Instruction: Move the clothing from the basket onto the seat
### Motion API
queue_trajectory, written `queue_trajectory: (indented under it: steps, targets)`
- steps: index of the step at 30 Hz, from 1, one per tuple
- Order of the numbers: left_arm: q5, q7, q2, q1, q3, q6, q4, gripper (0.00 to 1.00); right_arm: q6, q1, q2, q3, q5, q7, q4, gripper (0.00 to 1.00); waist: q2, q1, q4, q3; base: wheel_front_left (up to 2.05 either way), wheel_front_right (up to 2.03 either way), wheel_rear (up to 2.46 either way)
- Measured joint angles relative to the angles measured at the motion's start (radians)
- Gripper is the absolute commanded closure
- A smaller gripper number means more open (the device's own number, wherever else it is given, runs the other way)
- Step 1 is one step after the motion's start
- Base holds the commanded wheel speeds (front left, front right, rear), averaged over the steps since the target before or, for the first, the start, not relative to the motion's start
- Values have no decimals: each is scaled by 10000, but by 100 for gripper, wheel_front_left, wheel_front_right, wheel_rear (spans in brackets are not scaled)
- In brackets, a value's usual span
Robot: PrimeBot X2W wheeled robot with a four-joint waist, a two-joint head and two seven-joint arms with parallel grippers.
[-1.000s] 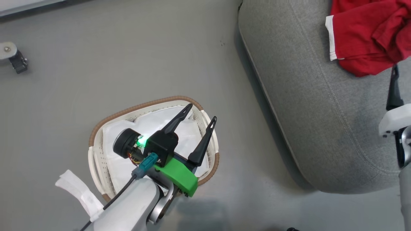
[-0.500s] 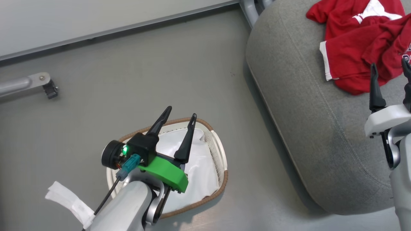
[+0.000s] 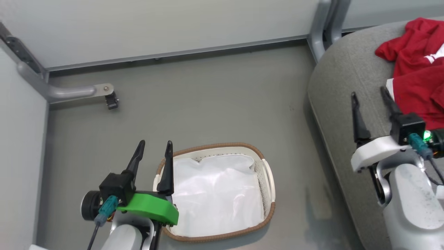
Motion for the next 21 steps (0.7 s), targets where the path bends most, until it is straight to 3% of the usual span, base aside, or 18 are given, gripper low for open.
queue_trajectory:
  steps: [12,16,21]
  targets:
    - [800,0,-545,1389,1691,-136,-360,0,0,1540,775,700,454,0,-458,0,0,0,798,-667,0,0,0]
    - [1043,0,-738,1807,2157,-242,-387,0,0,2479,819,767,1423,0,-836,0,0,0,950,-911,0,0,0]
    - [1195,0,-878,2200,2445,-449,-410,0,0,3109,823,928,1779,0,-1197,0,0,0,1012,-1128,0,0,0]
